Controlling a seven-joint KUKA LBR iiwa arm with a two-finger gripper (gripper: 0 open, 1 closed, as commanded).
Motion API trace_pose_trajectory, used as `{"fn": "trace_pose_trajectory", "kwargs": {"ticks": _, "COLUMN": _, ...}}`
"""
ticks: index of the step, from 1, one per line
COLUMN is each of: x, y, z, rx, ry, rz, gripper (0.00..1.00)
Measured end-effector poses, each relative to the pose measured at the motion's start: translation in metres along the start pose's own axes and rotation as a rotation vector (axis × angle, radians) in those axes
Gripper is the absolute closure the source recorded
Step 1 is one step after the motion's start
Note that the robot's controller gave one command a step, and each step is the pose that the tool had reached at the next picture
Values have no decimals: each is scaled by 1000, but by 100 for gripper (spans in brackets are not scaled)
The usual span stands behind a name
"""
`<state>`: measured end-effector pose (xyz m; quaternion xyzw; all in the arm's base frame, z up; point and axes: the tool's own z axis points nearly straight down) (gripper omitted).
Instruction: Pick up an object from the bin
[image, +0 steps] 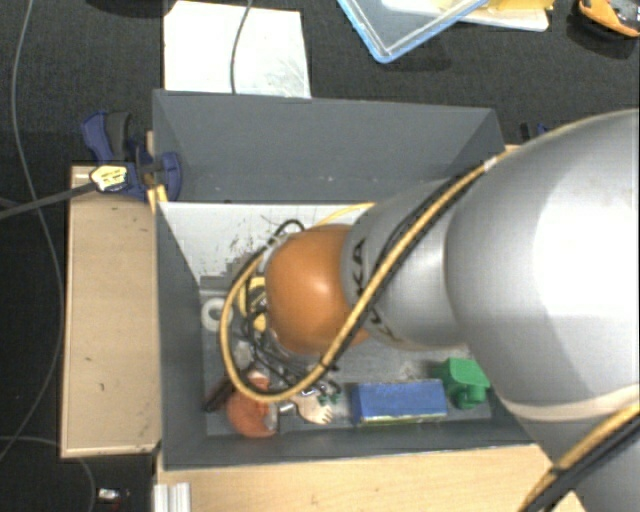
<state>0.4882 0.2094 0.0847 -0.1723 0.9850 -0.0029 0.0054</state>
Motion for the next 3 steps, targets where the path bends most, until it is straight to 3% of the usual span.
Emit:
{"fn": "trace_pose_trajectory", "kwargs": {"ticks": 1, "x": -2, "y": 6, "z": 11, "rx": -4, "ry": -5, "rz": 108, "gripper": 100}}
{"fn": "trace_pose_trajectory", "kwargs": {"ticks": 3, "x": 3, "y": 5, "z": 10, "rx": -5, "ry": -12, "rz": 110, "gripper": 100}}
